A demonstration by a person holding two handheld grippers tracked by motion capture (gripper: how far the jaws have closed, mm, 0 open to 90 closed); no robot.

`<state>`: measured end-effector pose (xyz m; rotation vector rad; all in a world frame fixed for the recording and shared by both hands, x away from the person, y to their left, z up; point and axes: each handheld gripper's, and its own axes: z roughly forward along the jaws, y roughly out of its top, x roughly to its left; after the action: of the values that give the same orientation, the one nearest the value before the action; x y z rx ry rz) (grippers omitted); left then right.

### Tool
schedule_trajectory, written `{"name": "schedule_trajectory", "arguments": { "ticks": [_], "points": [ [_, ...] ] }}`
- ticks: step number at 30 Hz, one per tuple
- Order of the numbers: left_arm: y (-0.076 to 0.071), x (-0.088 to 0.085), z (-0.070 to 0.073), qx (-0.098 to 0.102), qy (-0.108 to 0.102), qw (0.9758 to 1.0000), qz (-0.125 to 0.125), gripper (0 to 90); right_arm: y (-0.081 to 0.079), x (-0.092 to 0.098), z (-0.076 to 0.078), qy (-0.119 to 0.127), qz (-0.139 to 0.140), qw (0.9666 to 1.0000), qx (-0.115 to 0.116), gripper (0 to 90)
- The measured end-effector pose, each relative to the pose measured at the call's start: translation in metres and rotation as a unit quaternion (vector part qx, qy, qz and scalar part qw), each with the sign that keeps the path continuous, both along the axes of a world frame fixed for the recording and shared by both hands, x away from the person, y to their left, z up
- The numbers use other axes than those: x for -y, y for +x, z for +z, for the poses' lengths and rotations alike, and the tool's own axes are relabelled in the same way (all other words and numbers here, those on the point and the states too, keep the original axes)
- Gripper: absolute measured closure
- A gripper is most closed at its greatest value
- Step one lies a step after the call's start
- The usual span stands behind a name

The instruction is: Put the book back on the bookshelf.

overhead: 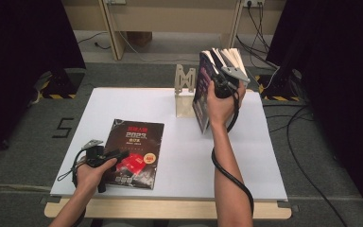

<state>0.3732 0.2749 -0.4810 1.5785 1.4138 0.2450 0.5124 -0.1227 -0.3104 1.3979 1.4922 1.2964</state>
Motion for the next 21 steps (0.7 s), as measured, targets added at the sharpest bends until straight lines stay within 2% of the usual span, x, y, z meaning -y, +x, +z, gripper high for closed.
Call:
{"name": "schedule_trajectory", "arguments": {
  "ticks": [10, 17, 21],
  "points": [
    [0.001, 0.003, -0.001, -0.002, 0.001, 1.0000, -0.002, 44.4, -0.010, 0.012, 0.001, 0.030, 0.009, 0.9993, -0.021, 76.3],
    [0.000, 0.002, -0.001, -0.001, 0.002, 1.0000, -0.002, 44.4, -0.004, 0.015, 0.004, 0.025, 0.006, 0.9986, -0.046, 74.0],
    [0.000, 0.002, -0.001, -0.001, 0.003, 1.0000, -0.003, 44.4, 0.002, 0.016, 0.006, 0.019, 0.005, 0.9976, -0.066, 76.4]
  ]
}}
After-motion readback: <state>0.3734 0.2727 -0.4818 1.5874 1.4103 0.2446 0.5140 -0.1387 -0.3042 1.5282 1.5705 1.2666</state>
